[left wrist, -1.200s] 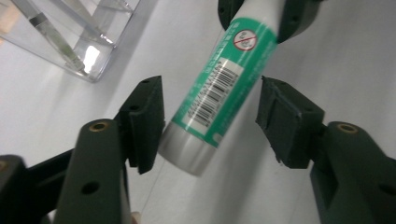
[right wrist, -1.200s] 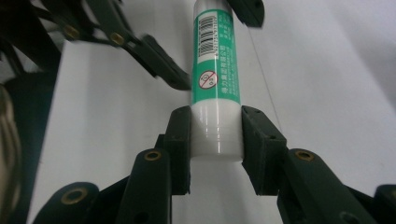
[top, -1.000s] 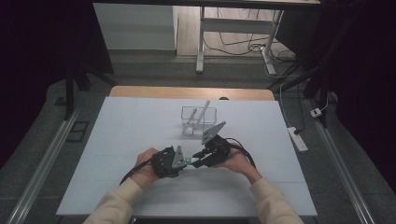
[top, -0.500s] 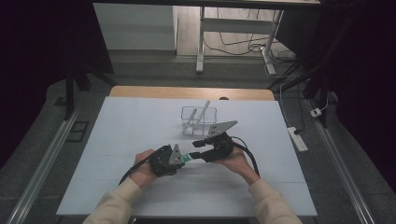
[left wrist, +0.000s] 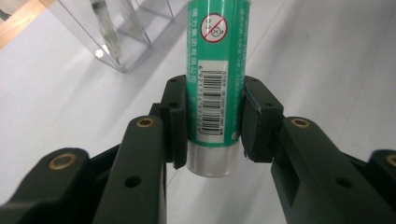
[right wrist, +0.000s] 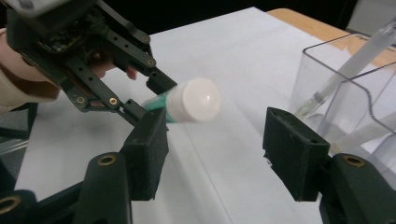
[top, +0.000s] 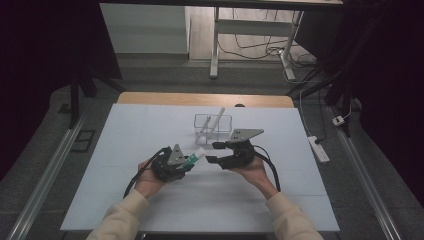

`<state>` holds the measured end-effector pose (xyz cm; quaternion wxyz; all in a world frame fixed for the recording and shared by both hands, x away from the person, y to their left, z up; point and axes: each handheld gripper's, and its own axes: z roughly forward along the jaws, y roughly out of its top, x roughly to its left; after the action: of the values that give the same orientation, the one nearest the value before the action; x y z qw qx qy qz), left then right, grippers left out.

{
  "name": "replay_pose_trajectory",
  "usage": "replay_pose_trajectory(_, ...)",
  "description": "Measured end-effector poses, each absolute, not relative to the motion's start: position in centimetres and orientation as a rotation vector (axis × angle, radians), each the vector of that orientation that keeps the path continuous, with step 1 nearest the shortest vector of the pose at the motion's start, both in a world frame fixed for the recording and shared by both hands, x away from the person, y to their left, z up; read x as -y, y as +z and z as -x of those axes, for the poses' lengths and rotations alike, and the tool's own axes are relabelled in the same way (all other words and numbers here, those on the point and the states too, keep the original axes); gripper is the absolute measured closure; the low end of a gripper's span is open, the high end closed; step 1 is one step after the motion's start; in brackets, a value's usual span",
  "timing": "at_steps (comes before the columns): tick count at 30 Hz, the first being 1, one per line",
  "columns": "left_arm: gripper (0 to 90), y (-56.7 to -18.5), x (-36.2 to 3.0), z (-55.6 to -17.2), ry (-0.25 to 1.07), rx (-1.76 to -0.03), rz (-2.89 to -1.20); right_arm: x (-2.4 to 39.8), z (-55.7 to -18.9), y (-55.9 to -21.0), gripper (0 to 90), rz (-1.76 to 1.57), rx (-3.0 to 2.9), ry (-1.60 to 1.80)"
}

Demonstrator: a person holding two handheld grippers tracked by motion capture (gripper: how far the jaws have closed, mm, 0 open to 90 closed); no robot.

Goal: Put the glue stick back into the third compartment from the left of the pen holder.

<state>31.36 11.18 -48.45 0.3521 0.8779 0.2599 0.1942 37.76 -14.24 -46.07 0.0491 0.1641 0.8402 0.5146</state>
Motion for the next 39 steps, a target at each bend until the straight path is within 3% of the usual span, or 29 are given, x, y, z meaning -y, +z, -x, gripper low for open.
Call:
replay_pose_trajectory(19,65.5,-48.2,-9.7,-31.4,0.473,-0.666,-2.176,13.3,-37.5,-46.8,36.2,-0.570,-2.552,1.613)
replay_pose_trajectory(24,65.4,-48.3,-9.0,-31.5,0.456,-0.649,-2.185,13.2,-37.3,-46.8,42.1,-0.570,-2.545,1.647)
replay_pose_trajectory(34,64.2,-48.7,-8.3,-31.7,0.458,-0.639,-2.209,13.6,-37.5,-46.5,62.3,-0.572,-2.561,1.778)
replay_pose_trajectory(39,58.9,-48.5,-8.8,-31.8,0.441,-0.678,-2.179,13.6,-37.3,-46.2,63.9,-0.531,-2.542,1.783)
